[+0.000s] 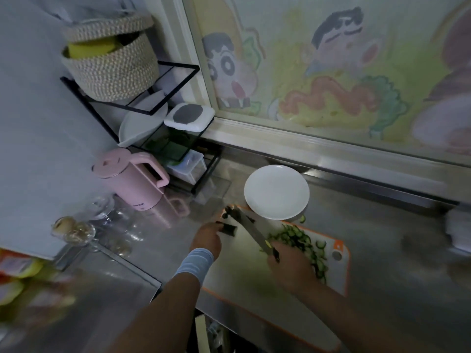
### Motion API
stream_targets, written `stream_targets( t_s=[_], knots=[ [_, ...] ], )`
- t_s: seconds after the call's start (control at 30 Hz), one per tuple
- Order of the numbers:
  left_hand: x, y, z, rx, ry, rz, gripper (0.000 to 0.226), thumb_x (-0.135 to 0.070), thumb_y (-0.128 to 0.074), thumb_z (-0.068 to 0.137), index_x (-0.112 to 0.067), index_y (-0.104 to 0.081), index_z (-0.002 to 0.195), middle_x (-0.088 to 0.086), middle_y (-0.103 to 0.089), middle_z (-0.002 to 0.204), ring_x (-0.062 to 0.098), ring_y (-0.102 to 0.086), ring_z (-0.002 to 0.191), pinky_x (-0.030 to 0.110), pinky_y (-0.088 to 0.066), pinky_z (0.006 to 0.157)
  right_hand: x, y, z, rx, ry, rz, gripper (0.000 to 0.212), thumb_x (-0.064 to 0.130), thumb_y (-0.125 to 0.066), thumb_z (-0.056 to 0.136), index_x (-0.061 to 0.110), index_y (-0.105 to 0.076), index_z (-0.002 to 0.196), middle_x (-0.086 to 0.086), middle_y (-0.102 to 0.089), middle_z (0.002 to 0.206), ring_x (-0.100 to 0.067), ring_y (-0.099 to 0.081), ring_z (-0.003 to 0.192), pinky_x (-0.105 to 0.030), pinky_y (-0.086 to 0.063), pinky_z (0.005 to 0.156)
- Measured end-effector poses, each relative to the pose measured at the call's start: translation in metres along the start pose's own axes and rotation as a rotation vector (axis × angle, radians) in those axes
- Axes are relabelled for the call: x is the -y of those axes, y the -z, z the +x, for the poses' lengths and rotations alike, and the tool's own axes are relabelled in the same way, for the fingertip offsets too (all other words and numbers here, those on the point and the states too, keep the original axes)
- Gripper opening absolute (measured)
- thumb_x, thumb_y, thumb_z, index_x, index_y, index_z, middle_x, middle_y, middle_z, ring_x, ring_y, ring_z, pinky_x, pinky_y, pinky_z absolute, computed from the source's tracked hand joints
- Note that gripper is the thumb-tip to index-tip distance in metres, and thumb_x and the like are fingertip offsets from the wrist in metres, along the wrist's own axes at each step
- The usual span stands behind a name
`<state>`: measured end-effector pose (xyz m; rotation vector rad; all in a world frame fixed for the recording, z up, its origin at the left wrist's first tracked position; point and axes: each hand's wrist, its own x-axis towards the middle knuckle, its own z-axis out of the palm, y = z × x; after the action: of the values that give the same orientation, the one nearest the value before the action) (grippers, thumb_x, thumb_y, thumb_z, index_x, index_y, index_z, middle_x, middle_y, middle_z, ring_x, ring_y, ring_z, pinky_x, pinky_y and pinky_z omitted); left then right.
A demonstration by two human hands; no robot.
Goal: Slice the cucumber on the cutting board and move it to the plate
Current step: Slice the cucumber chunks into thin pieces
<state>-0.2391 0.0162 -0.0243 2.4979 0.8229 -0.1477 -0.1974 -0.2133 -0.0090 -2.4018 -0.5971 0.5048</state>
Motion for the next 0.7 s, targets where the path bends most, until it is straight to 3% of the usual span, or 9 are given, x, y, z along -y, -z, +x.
stream_targets(
  t_s=[0.07, 0.17, 0.23, 0.3, 0.43, 0.53, 0.7],
  knots=[
    [0.005, -0.002, 0.014, 0.050, -0.124, 0.081, 0.033, -0.014, -0.046, 0.094, -0.023, -0.061, 0.122, -0.006, -0.054, 0.126, 0.013, -0.049, 0.116, 0.016, -0.028, 0.099, 0.006, -0.017, 0.004, -0.007, -0.027, 0.007, 0.015, 0.027, -0.049, 0.092, 0.024, -0.060, 0.102, 0.005, -0.054, 0.076, -0.015, -0.051, 0.072, -0.023, -0.033, 0.055],
    [0.014, -0.016, 0.040, 0.125, -0.270, 0.198, 0.026, -0.038, -0.051, 0.089, -0.027, -0.069, 0.103, -0.003, -0.068, 0.107, 0.018, -0.062, 0.100, 0.034, -0.043, 0.098, 0.012, -0.032, 0.005, -0.011, -0.086, 0.019, 0.017, 0.027, -0.044, 0.097, 0.031, -0.058, 0.107, 0.005, -0.058, 0.084, -0.012, -0.054, 0.077, -0.023, -0.037, 0.062],
    [0.013, -0.018, 0.047, 0.189, -0.227, 0.094, 0.025, -0.030, -0.051, 0.088, -0.026, -0.067, 0.107, 0.000, -0.066, 0.111, 0.022, -0.060, 0.101, 0.029, -0.044, 0.094, 0.011, -0.041, 0.004, -0.001, -0.118, -0.038, 0.029, 0.029, -0.042, 0.099, 0.020, -0.056, 0.123, -0.002, -0.064, 0.102, -0.019, -0.059, 0.091, -0.029, -0.043, 0.071],
    [0.016, -0.021, 0.051, 0.165, -0.199, 0.010, 0.026, -0.027, -0.052, 0.089, -0.026, -0.065, 0.111, 0.003, -0.063, 0.116, 0.026, -0.055, 0.105, 0.028, -0.041, 0.092, 0.009, -0.048, 0.004, 0.004, -0.148, -0.078, 0.032, 0.032, -0.040, 0.099, 0.018, -0.055, 0.124, -0.002, -0.063, 0.102, -0.019, -0.059, 0.090, -0.030, -0.045, 0.072],
    [0.024, -0.026, 0.041, 0.128, -0.238, -0.011, 0.027, -0.026, -0.054, 0.091, -0.021, -0.063, 0.116, 0.008, -0.059, 0.118, 0.029, -0.054, 0.107, 0.032, -0.042, 0.091, 0.010, -0.060, 0.002, -0.012, -0.134, -0.129, 0.029, 0.036, -0.040, 0.097, 0.028, -0.056, 0.121, 0.006, -0.063, 0.090, -0.015, -0.060, 0.081, -0.026, -0.038, 0.062],
    [0.030, -0.032, 0.022, 0.105, -0.266, -0.042, 0.027, -0.030, -0.054, 0.093, -0.018, -0.066, 0.115, 0.008, -0.059, 0.116, 0.028, -0.055, 0.106, 0.027, -0.040, 0.088, 0.009, -0.065, -0.001, -0.025, -0.107, -0.189, 0.034, 0.041, -0.036, 0.097, 0.037, -0.050, 0.128, 0.008, -0.065, 0.094, -0.013, -0.062, 0.082, -0.028, -0.046, 0.066],
    [0.031, -0.047, -0.017, 0.114, -0.193, -0.139, 0.028, -0.043, -0.055, 0.090, -0.030, -0.069, 0.110, 0.001, -0.061, 0.116, 0.021, -0.056, 0.104, 0.026, -0.043, 0.090, 0.005, -0.065, -0.006, -0.018, -0.041, -0.187, 0.037, 0.041, -0.037, 0.098, 0.039, -0.049, 0.132, 0.009, -0.067, 0.105, -0.012, -0.063, 0.090, -0.023, -0.039, 0.064]
  ],
)
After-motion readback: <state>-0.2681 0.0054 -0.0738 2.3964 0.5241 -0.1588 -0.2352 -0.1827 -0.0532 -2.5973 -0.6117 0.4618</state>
